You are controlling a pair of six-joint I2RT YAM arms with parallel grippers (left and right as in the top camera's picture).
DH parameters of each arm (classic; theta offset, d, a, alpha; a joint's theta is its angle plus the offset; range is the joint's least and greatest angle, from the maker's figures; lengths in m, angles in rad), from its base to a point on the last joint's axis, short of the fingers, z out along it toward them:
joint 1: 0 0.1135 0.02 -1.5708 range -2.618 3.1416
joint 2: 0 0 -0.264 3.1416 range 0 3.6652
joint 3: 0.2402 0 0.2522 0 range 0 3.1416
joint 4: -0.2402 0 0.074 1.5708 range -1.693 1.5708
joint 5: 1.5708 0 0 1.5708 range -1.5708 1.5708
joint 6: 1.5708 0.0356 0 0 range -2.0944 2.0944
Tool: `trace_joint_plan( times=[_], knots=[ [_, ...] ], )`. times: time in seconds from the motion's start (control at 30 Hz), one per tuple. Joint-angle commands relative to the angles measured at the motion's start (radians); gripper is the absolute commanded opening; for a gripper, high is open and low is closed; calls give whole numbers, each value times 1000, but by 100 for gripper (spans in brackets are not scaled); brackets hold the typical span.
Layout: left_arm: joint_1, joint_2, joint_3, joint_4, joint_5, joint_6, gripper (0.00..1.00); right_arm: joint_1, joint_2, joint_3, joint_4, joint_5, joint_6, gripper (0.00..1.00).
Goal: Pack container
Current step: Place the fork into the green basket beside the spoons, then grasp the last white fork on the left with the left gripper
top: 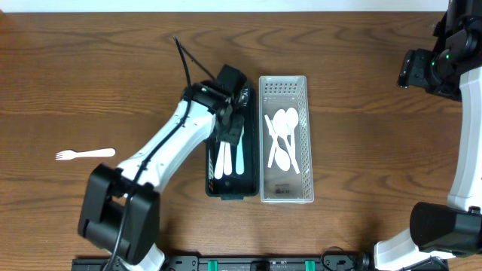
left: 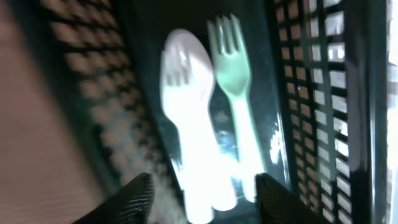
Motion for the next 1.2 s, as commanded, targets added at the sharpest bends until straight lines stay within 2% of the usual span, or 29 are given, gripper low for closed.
trace_joint_plan(
  times=[0.0, 0.1, 0.17, 0.3, 0.43, 0.5, 0.67, 0.8, 1.17],
  knots=[
    [6, -127, 125, -25, -179, 68, 76, -8, -14, 1, -1, -4, -14, 79],
    [54, -213, 182, -32, -232, 58, 91, -8, -14, 1, -2, -4, -14, 79],
    [122, -271, 193, -32, -256, -13, 99, -8, -14, 1, -2, -4, -14, 79],
    [359, -338, 193, -91, -286, -283, 98, -8, -14, 1, -2, -8, -14, 79],
    [652, -322, 190, -173, -262, -578, 98, -8, -14, 1, -1, -29, -14, 79],
    [769, -298, 188, -194, -222, -678, 98, -8, -14, 1, -1, -29, -14, 79],
    [979, -212, 188, -174, -146, -695, 98, -8, -14, 1, -3, -30, -14, 79],
    [1090, -104, 188, -163, -76, -715, 98, -8, -14, 1, -14, -30, -14, 79],
    [1176, 232, 188, -116, -3, -796, 98, -8, -14, 1, -46, -30, 6, 79]
  ],
)
